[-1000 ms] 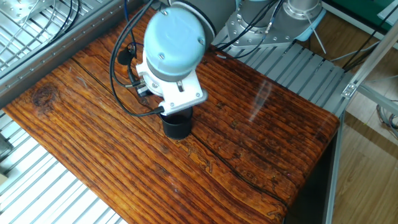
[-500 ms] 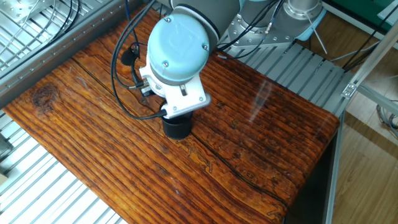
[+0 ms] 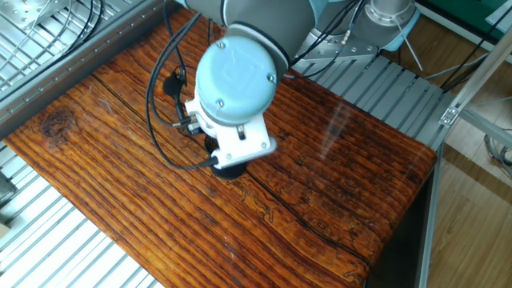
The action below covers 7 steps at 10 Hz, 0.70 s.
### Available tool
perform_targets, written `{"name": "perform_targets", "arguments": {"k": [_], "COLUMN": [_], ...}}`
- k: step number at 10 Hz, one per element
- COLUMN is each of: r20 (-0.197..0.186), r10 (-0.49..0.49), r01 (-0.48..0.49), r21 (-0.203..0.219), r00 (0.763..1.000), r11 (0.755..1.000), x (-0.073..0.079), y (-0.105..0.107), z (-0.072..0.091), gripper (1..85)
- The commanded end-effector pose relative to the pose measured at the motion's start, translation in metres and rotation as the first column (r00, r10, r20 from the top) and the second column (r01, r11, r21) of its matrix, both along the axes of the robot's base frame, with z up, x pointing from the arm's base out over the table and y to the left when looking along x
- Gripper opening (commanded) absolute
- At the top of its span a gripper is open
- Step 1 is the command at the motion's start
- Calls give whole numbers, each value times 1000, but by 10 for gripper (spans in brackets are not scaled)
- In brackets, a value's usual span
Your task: Put the pen into the pen holder
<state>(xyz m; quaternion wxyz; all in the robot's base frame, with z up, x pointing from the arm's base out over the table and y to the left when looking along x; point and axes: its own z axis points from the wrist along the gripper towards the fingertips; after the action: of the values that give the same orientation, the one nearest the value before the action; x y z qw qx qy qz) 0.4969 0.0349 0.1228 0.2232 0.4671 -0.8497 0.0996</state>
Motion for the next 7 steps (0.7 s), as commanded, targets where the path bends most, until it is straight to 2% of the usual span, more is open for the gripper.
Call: {"name": "perform_targets", "arguments": {"k": [1, 7], "r20": [-9, -2], "r10": [-13, -32], "r01": [13, 32], "r21": [11, 34], "r00": [1000, 999], "r11": [1000, 999], "x": [4, 15], "y": [9, 18], "z": [-7, -21], "gripper": [13, 13]}}
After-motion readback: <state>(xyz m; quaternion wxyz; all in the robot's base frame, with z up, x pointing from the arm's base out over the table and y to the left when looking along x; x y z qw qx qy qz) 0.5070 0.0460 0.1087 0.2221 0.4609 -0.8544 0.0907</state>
